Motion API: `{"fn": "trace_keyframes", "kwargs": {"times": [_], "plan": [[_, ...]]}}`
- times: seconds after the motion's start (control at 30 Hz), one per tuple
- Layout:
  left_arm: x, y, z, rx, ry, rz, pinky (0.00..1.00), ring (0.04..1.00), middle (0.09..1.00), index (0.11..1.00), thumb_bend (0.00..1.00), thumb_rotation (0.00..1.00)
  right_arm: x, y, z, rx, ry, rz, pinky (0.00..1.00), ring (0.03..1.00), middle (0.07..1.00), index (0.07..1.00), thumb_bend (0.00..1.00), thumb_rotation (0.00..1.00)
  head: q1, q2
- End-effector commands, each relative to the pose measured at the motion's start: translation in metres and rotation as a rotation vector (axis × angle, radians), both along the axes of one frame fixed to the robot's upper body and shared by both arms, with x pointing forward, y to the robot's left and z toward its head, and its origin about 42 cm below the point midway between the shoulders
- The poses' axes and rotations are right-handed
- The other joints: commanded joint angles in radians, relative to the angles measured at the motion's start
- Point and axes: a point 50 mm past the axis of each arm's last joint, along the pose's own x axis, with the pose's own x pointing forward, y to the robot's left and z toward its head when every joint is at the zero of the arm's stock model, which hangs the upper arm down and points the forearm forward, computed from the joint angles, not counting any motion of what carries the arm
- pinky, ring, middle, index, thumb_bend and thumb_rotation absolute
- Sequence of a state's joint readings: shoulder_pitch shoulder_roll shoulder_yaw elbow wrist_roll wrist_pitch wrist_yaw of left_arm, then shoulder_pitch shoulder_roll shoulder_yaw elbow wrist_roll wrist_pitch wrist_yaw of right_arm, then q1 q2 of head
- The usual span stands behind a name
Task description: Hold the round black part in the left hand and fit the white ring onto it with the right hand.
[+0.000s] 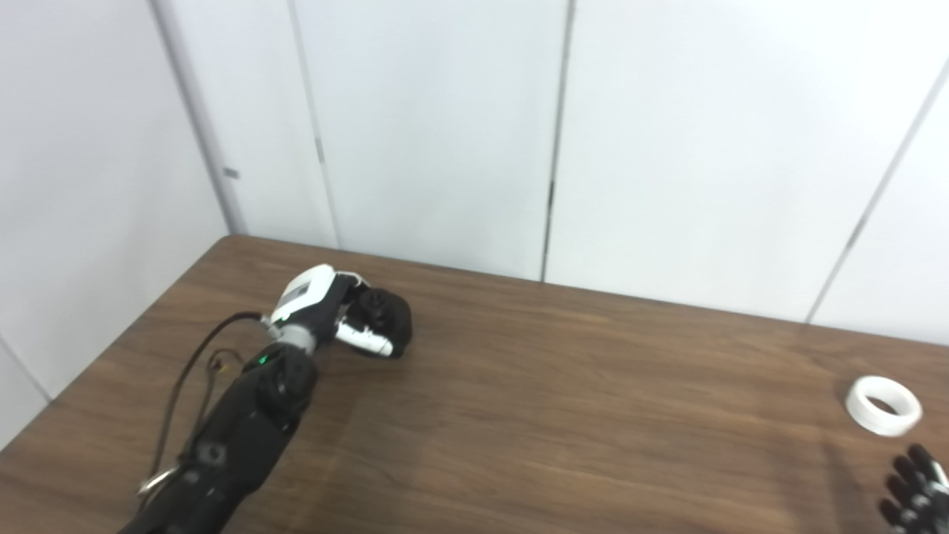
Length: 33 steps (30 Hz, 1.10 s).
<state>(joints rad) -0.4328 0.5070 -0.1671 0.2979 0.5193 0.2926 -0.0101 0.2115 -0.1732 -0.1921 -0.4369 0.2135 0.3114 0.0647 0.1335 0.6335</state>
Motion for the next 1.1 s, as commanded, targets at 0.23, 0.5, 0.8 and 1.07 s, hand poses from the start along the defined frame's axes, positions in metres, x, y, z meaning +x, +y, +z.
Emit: {"fn": "trace_keyframes", "kwargs": {"times": [0.23,0.5,0.8,1.07], "plan": [[-0.027,-0.054,0.076,0.052,-0.145,-0.220,0.78,0.807,0.742,0.482,0.52,0.05,0.006,0.012,0.019,0.025,-0.070,-0.032,1.00,1.000,0.983,0.996,0.48,1.00,-0.082,0.050],[-0.069,-0.117,0.079,0.049,-0.121,-0.446,0.87,0.868,0.779,0.483,0.52,0.05,0.011,0.016,0.015,0.018,-0.075,-0.020,1.00,1.000,0.963,0.978,0.52,1.00,-0.162,0.109],[-0.103,-0.173,0.034,0.007,-0.033,-0.574,0.86,0.853,0.762,0.482,0.52,0.05,0.016,0.026,0.016,0.012,-0.082,-0.021,0.96,0.971,0.944,0.958,0.52,1.00,-0.224,0.147],[-0.125,-0.200,0.012,-0.033,0.029,-0.658,0.88,0.851,0.756,0.482,0.52,0.05,0.018,0.033,0.018,0.028,-0.077,-0.015,0.98,0.976,0.942,0.962,0.54,1.00,-0.247,0.171]]}}
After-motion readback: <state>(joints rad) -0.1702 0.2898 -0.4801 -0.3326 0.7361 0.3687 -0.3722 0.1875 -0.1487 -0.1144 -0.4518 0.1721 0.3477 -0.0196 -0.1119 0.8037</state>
